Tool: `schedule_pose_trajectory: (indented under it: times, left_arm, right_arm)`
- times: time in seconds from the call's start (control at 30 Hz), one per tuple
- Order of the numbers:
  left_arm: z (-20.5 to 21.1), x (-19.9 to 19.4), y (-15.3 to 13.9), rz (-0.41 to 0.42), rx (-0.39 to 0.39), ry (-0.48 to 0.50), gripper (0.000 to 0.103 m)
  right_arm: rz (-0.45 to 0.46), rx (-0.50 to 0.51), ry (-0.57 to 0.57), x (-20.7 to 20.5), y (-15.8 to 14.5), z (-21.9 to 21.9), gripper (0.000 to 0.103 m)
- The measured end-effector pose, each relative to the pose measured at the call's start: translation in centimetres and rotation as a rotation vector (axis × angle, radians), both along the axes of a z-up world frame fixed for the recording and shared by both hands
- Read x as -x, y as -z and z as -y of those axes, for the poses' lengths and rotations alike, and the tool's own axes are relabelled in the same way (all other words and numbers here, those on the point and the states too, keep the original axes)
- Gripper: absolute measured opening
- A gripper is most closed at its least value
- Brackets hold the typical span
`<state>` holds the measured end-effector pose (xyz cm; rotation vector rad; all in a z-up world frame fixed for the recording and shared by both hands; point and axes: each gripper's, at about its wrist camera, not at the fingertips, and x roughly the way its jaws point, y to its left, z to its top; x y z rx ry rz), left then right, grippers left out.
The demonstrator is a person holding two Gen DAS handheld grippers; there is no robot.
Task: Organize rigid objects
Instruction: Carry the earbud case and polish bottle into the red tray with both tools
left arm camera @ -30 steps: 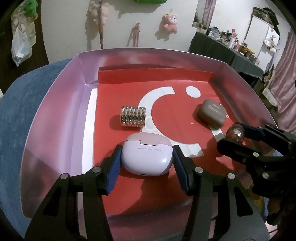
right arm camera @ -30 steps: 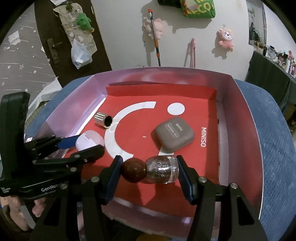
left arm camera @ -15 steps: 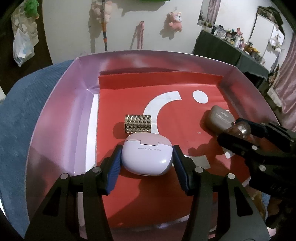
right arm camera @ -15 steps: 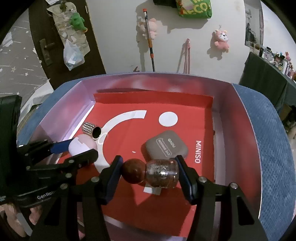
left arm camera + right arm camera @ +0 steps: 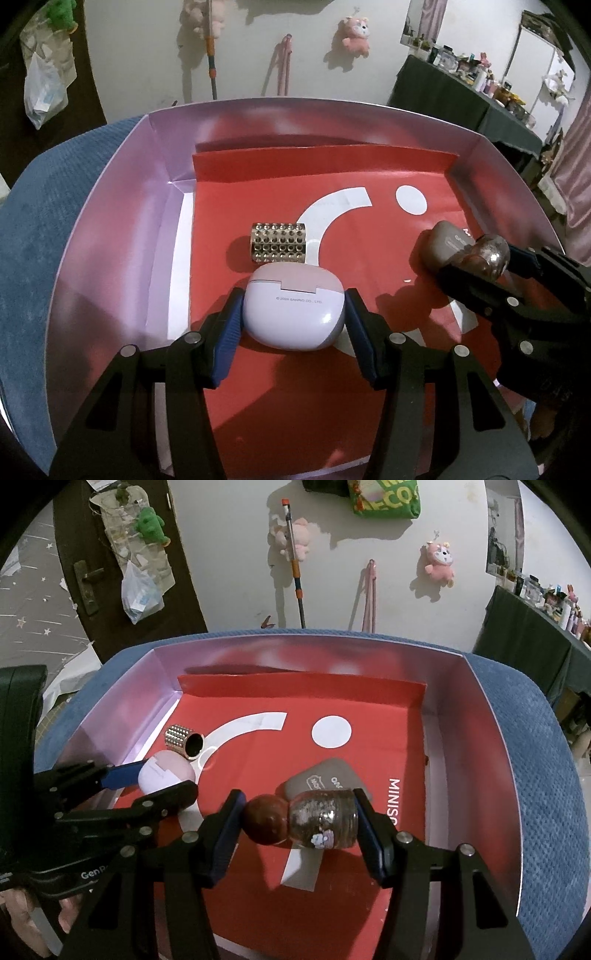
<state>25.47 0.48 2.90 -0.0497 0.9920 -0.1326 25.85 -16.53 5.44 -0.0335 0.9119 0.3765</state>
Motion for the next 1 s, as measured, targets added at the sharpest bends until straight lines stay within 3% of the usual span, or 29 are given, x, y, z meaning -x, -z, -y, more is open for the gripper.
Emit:
schedule_pose_trajectory:
  times: [0.37, 1.0]
  left_arm:
    - [-0.1, 0.1, 0.0, 0.004, -0.002, -0.001, 0.051]
    - [-0.1, 0.1, 0.0, 0.003, 0.0, -0.006, 0.052]
  right_arm:
    - [-0.03, 0.0, 0.003, 0.0, -0.2, 0.6, 0.06]
    - [0.0, 0.013, 0.024, -1.0, 0.1, -0.4, 0.061]
